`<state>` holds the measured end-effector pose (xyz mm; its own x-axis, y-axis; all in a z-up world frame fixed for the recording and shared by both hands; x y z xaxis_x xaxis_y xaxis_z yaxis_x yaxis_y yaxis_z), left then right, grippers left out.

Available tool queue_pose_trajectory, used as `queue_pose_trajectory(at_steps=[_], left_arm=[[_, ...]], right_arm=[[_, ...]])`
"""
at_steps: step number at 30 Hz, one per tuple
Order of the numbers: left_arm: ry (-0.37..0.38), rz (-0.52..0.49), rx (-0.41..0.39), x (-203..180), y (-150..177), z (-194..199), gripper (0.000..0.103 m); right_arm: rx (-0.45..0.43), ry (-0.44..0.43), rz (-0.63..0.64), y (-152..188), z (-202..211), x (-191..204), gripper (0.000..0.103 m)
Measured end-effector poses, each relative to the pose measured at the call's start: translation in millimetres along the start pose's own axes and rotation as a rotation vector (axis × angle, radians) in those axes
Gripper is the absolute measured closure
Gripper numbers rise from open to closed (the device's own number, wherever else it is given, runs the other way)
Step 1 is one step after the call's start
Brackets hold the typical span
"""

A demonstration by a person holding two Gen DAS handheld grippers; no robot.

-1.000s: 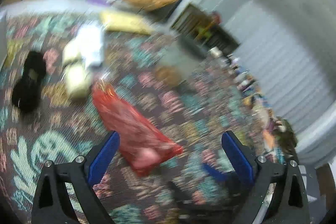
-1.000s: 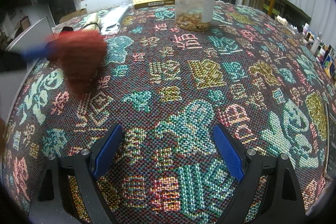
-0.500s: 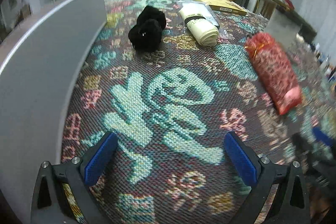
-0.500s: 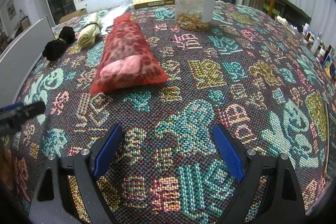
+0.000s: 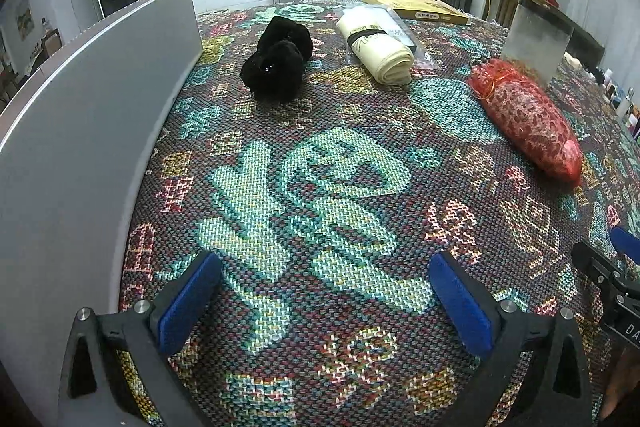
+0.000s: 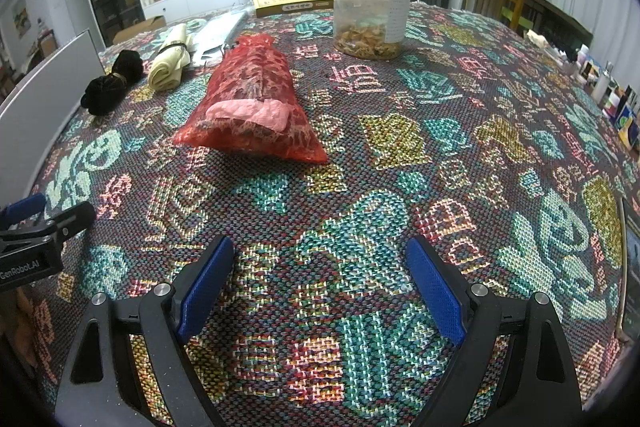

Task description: Organize soft objects

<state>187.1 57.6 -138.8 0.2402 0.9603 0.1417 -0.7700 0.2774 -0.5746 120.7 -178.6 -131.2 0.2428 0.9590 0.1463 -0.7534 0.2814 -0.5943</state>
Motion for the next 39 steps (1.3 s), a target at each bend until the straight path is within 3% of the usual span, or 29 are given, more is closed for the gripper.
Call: queue_pose_trajectory(at_steps=[29, 37, 39], left_arm=[[0.000, 0.001, 0.000, 0.0, 2.1, -0.4, 0.000], [-0.001, 0.000, 0.000, 0.0, 2.0, -0.4, 0.000], [-0.001, 0.000, 0.000, 0.9, 2.1, -0.6, 0.000]], right_arm=[[-0.003, -0.003, -0.003, 0.2, -0.5, 1.5, 0.012], [-0.172, -0.180, -0.226, -7.4, 44.4, -28.9, 0.014], [-0.210, -0.188, -0.247, -16.3, 51.8, -30.0, 0.013]])
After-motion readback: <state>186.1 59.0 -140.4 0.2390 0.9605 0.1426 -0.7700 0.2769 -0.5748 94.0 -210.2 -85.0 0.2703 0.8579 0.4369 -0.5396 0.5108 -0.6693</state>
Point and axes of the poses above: each gripper's, at about its wrist camera, not at the fingertips, and z roughly against the way its jaws point, x to its left, y to its underside, the point moved 4 cm from there along -z, roughly the way its jaws point, and after that the axes turned 15 degrees about -z, right-handed, at the moved point
